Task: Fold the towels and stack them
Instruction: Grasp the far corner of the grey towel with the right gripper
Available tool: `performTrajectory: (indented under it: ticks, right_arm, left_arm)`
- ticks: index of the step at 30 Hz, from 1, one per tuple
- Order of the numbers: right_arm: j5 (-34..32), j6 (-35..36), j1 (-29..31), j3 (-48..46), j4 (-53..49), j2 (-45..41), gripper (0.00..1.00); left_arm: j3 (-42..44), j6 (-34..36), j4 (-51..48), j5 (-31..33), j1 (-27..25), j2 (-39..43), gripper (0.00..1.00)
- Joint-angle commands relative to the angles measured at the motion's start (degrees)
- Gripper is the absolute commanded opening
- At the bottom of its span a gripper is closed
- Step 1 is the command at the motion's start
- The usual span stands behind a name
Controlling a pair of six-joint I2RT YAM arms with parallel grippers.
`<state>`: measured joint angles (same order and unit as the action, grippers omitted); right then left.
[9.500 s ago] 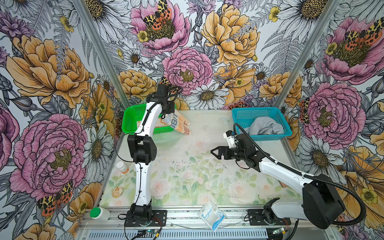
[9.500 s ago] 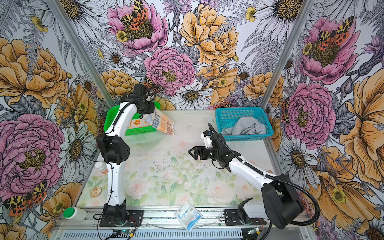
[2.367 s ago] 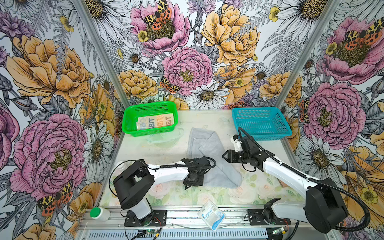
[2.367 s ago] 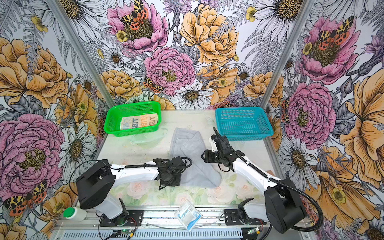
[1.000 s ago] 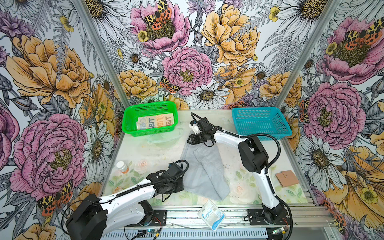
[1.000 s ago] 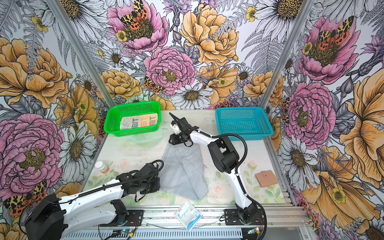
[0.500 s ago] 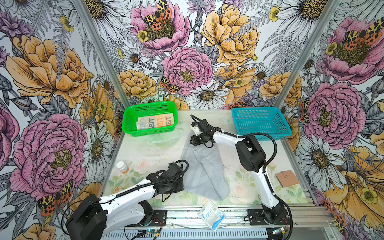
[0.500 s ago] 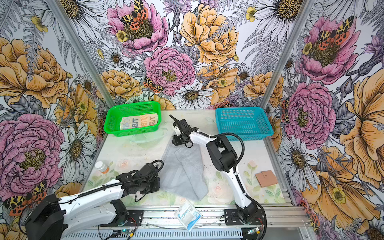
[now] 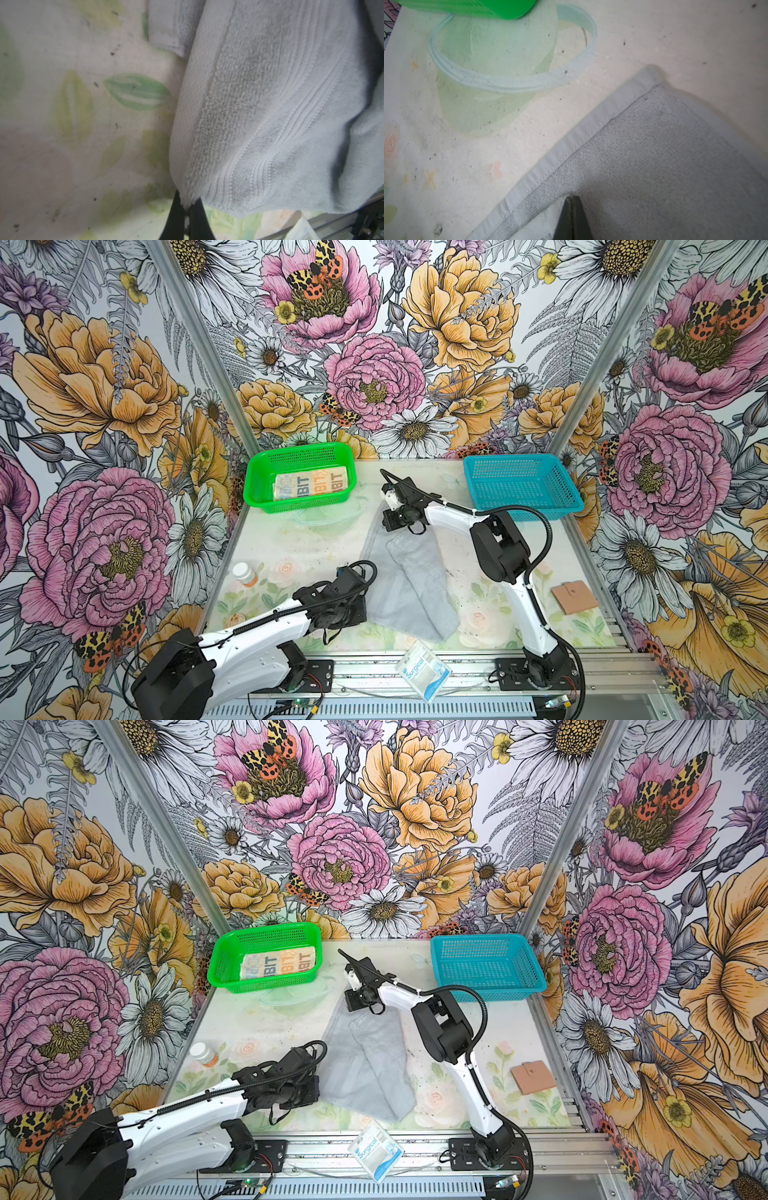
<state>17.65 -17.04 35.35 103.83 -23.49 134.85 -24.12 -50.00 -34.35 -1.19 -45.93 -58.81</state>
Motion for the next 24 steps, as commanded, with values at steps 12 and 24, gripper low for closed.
performTrajectory:
  ticks: [12, 24]
  right_arm:
    - [1.2, 1.5, 0.6, -0.8, -0.2, -5.3, 0.00]
    - [2.6, 1.8, 0.6, -4.9, -0.2, -11.4, 0.00]
  left_arm:
    - [-1.0, 1.5, 0.8, 0.3, 0.8, 0.6, 0.00]
    - [-4.7, 5.3, 0.7, 0.7, 2.1, -1.9, 0.00]
